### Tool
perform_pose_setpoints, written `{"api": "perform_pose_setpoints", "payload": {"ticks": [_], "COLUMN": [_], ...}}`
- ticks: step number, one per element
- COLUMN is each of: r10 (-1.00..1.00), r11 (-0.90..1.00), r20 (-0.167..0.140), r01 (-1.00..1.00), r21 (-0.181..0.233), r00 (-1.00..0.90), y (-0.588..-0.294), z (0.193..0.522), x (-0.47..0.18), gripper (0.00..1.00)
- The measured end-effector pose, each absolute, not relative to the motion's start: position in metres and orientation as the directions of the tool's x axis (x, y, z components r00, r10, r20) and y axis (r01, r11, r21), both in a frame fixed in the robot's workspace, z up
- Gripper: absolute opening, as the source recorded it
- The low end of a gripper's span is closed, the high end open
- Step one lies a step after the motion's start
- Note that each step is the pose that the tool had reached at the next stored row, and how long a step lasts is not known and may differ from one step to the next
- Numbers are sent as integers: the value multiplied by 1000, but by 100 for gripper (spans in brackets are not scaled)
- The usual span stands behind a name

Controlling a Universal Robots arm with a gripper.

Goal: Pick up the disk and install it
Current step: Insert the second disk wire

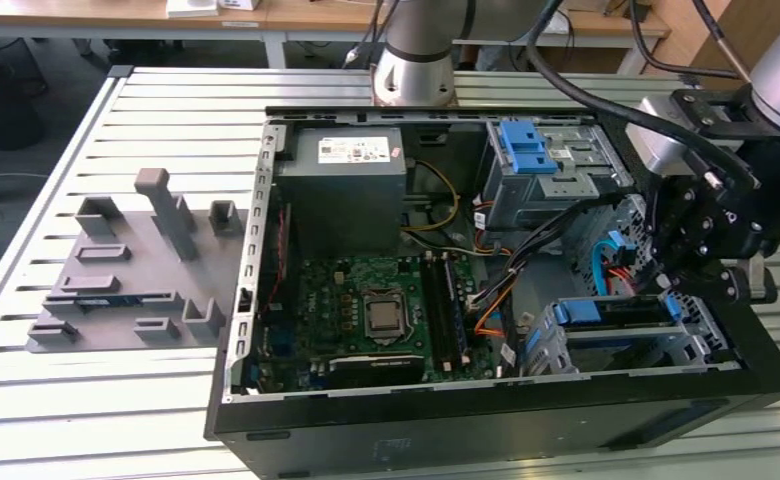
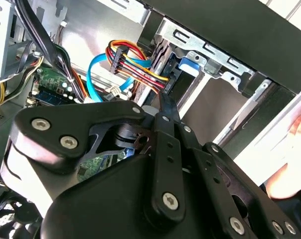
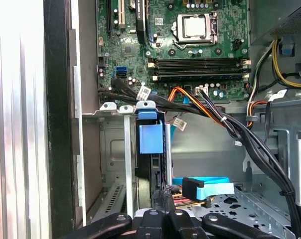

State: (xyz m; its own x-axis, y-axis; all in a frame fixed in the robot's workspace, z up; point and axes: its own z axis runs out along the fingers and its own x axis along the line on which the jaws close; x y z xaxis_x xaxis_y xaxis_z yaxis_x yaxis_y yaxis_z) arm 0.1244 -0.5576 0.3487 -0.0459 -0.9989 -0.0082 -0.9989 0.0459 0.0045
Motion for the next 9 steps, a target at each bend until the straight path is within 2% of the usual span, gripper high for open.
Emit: {"api": "perform_pose_setpoints", "payload": {"ticks": [9], "r10": [-999], "r11": [46], "r20": [-8], "r01": [-999], "r21": [0], "r00": [-46], "y": [-558], "z": [355], "x": [111], "gripper": [11]}}
